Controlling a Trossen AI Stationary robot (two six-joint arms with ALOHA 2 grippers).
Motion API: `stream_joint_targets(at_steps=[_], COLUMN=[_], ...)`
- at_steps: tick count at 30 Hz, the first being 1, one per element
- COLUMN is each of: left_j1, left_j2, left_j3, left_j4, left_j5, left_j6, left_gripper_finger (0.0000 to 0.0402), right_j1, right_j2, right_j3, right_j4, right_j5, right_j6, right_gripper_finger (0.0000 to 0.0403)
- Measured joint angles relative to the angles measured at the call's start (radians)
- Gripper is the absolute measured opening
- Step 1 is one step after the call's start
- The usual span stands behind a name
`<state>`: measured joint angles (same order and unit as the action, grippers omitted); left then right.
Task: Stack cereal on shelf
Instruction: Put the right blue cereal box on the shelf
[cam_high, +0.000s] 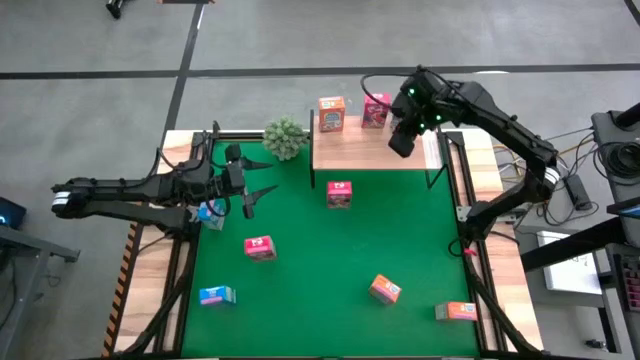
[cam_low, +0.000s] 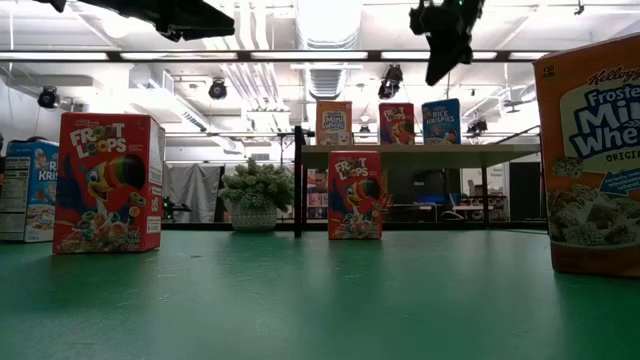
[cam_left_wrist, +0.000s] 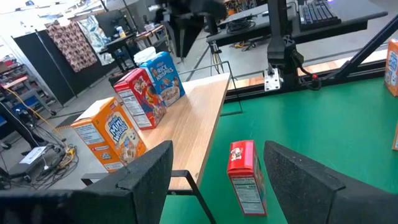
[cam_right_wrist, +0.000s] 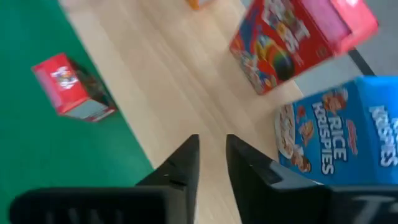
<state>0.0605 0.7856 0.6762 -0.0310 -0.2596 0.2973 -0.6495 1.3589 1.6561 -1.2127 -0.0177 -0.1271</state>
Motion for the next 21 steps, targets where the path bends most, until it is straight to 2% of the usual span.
stream_joint_targets(at_steps=[6,10,15,21], left_j1=[0.0,0.0,0.0,0.0], left_j2=[0.0,0.0,0.0,0.0], left_j3=[0.0,0.0,0.0,0.0], left_j4=[-0.002,-0.002,-0.002,-0.002], left_j5=[0.0,0.0,0.0,0.0], left_j6=[0.004,0.005,0.008,0.008], left_gripper_finger=[0.0235,0.0235,0.0235,0.0235], right_j1=[-0.025,-0.055,-0.089,-0.133], right_j2=[-0.081,-0.112,-0.118,-0.116], right_j3=[-0.197,-0.286,-0.345,-0.354], right_j4=[0.169,0.249,0.31,0.322], right_j5=[0.07,0.157,0.2,0.212], right_j6=[0.005,0.002,-0.018,-0.042], right_gripper_finger=[0.0013,0.0009,0.0009,0.0009])
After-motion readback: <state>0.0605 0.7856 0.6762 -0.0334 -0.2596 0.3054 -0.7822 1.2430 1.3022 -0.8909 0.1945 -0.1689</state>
